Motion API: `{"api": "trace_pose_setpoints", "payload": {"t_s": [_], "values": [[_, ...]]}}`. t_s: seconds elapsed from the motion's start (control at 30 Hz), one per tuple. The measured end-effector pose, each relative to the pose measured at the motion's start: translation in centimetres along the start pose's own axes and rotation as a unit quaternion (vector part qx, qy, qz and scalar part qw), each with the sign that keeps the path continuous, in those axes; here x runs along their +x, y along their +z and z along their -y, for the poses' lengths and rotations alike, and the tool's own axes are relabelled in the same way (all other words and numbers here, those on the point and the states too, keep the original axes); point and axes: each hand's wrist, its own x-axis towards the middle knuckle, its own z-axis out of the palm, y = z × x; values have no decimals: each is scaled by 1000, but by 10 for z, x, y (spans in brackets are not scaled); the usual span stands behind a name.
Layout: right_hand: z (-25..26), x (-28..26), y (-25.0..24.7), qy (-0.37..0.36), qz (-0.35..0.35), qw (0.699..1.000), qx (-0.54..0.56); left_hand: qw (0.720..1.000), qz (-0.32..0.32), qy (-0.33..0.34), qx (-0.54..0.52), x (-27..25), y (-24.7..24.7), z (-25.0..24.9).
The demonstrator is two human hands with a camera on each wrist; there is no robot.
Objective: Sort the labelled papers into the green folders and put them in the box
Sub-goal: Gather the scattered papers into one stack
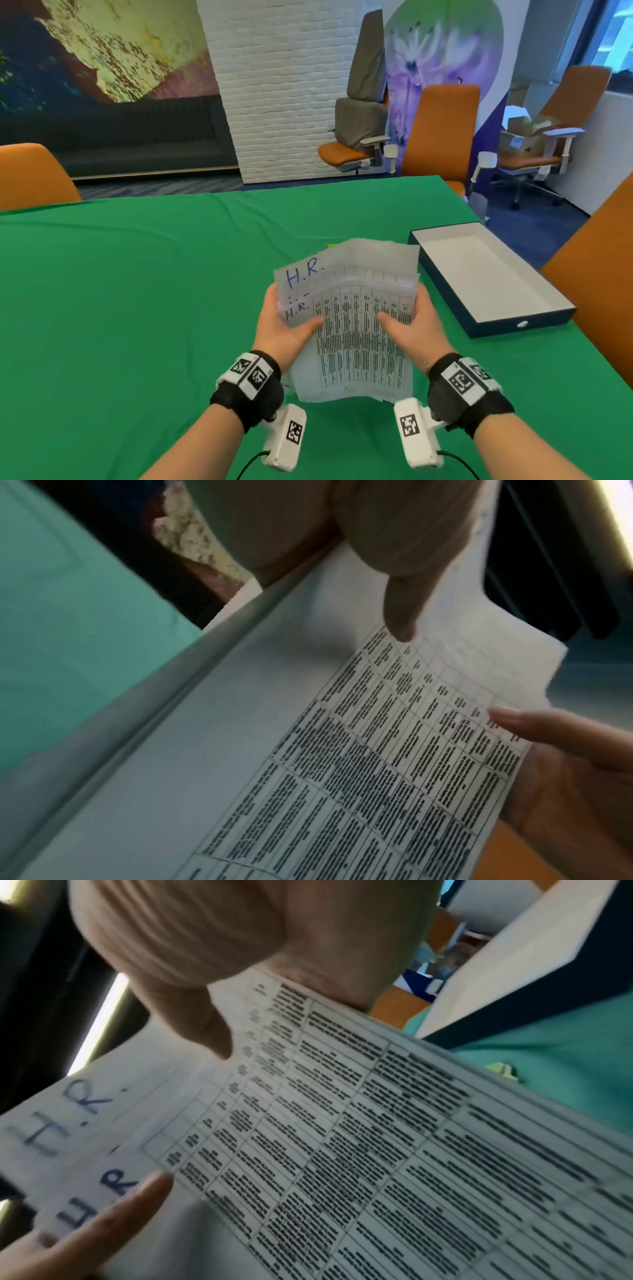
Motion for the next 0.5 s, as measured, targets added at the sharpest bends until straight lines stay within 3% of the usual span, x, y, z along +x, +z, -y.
{"api": "trace_pose_setpoints", "payload": {"t_s": [0.1, 0.17, 0.27, 0.33, 0.5], "values": [[8, 4, 4, -61, -85, 994, -33, 998, -46, 27, -15, 2, 3, -1], [14, 8, 4, -127, -119, 978, -112, 996, -58, 71, 4, 4, 3, -6], [23, 9, 5, -222, -95, 927, -286, 963, -31, 209, 169, 0, 5, -12], [24, 10, 4, -235, -84, 905, -345, 933, -19, 269, 236, -2, 3, -11], [18, 8, 1, -237, -114, 893, -364, 929, -40, 272, 246, 2, -1, -8]]}}
